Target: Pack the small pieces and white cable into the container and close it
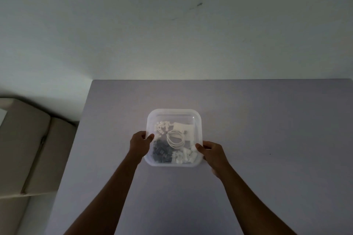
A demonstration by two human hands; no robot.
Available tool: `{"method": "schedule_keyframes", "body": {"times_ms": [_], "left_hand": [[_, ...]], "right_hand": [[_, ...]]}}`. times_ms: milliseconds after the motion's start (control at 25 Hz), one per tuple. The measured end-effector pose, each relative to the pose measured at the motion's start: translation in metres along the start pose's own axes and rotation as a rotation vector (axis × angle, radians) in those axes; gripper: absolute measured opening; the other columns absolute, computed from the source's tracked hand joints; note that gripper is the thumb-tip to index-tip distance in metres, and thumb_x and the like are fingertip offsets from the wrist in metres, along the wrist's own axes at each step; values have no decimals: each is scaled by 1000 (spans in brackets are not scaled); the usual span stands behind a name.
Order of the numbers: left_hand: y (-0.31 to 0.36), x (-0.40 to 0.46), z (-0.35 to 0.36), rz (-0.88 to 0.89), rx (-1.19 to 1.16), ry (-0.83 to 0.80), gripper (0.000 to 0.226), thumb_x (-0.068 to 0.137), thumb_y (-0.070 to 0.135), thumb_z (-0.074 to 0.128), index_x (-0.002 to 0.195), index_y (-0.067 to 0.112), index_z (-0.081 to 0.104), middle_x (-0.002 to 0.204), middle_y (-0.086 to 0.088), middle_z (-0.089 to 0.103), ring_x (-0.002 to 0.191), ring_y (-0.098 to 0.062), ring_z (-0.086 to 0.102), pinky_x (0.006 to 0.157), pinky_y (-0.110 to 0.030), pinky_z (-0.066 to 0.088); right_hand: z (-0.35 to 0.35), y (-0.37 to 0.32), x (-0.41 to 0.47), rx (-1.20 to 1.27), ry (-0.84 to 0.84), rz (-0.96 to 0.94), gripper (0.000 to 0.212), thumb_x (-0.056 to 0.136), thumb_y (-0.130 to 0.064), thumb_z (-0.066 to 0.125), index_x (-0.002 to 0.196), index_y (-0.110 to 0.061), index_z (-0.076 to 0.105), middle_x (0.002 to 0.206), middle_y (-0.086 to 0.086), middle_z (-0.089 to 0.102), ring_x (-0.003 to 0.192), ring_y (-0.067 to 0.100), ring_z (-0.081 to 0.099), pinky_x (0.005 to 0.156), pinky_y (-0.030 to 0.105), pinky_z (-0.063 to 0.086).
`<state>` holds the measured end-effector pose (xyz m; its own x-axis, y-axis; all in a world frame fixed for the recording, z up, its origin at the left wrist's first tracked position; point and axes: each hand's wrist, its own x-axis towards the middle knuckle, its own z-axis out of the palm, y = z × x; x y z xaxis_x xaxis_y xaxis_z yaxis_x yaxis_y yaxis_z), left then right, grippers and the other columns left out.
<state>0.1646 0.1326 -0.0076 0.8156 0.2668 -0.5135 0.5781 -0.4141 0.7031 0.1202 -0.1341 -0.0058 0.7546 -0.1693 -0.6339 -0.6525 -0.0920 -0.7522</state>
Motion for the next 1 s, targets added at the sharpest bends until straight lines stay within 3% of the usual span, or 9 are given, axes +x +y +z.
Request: {"method": "schedule_keyframes", "body": {"times_ms": [160,400,600,800,880,1000], "left_hand": [[15,-10,30,14,-3,-32,24,92,21,64,92,-3,67,90,-19,69,83,-32,66,74,-37,53],[83,-11,107,124,54,-51,25,89,26,67,86,2,68,88,-16,69,83,-32,65,77,-40,53],[138,-1,162,222,205,-98,22,90,19,63,98,-1,67,98,-18,68,92,-35,64,83,-43,51],[158,9,190,253,267,-85,15,89,14,60,81,1,57,97,-26,65,93,-42,61,82,-43,49],[160,6,192,244,299,-107,16,91,16,58,90,0,59,102,-24,65,98,-40,62,84,-41,48],[169,-5,184,229,373,-153,42,97,25,53,130,0,52,132,-21,57,122,-37,54,102,-41,42]], "right_hand": [[-28,7,-5,67,90,-1,27,84,-14,75,108,-4,71,101,10,75,89,23,72,82,38,59],[-110,-14,11,117,180,-46,8,89,-11,68,96,-12,73,100,14,74,94,32,71,88,50,57],[-176,-39,42,113,197,-24,11,93,-7,60,90,-14,68,104,18,69,91,31,67,90,54,55],[-208,-37,77,97,170,-32,16,92,-9,60,84,-18,70,106,20,71,93,32,67,90,58,53],[-213,-32,88,45,154,-63,13,92,-12,60,87,-15,72,105,19,71,98,34,68,90,52,55],[-214,-37,95,-78,141,-105,21,95,-13,55,104,0,69,113,21,69,104,37,65,88,39,51]]}}
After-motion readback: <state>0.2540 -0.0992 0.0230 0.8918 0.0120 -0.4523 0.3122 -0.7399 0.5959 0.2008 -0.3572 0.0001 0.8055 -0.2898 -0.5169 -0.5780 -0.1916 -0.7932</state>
